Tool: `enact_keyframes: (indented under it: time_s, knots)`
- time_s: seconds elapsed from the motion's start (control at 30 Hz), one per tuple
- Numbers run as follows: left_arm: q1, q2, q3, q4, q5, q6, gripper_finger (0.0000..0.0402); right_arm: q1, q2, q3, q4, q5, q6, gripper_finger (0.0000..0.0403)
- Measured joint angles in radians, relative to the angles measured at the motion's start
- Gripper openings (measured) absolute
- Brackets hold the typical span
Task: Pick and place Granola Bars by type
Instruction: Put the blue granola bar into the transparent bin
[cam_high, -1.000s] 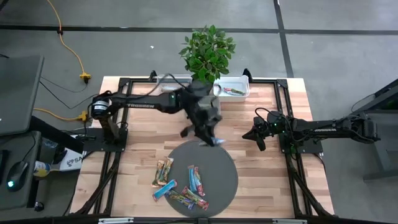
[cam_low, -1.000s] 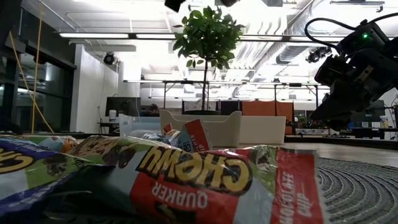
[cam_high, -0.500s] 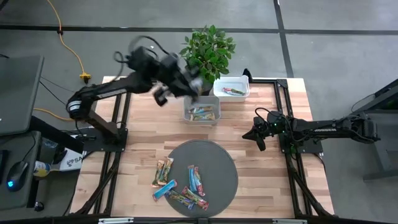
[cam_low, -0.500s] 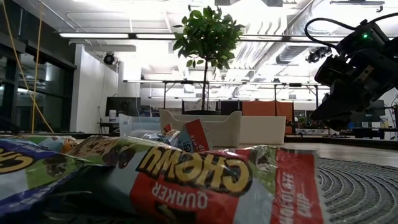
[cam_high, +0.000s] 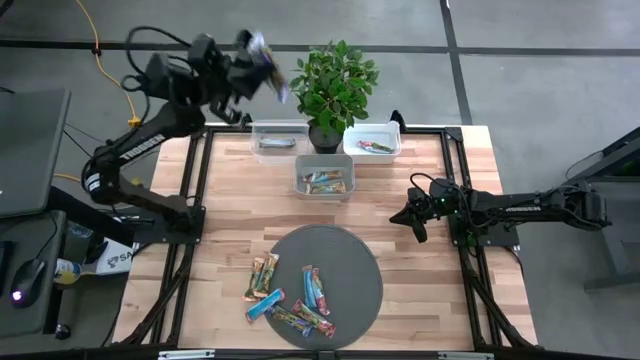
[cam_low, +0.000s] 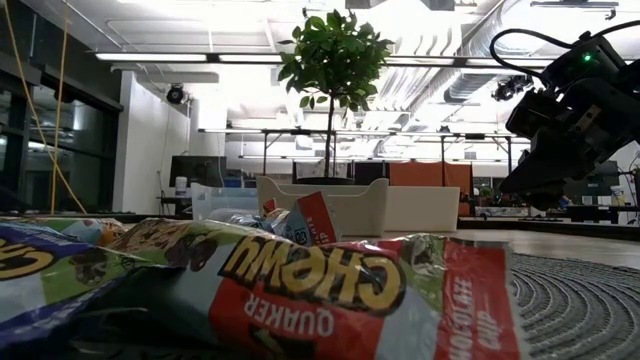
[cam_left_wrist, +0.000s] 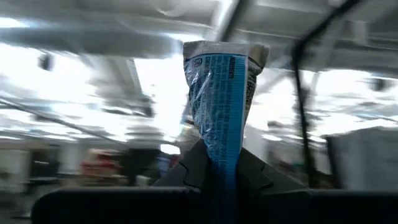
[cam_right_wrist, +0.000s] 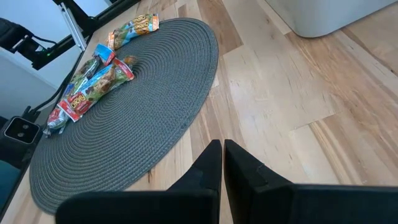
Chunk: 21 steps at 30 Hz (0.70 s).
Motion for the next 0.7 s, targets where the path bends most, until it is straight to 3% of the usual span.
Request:
enact_keyframes:
  time_s: [0.23,0.47,0.7]
  knots:
    - [0.132,-0.03,0.0,-0.143,-0.155,0.123,0.0035,0.0,0.0,0.0,0.0,0.0,0.0,0.0]
    - [0.298,-0.031,0.0,-0.35,-0.153,0.132,0.0035,0.0,0.0,0.0,0.0,0.0,0.0,0.0]
    - [0.439,-0.031,0.0,-0.638,-0.162,0.304,0.0035,0.0,0.0,0.0,0.0,0.0,0.0,0.0]
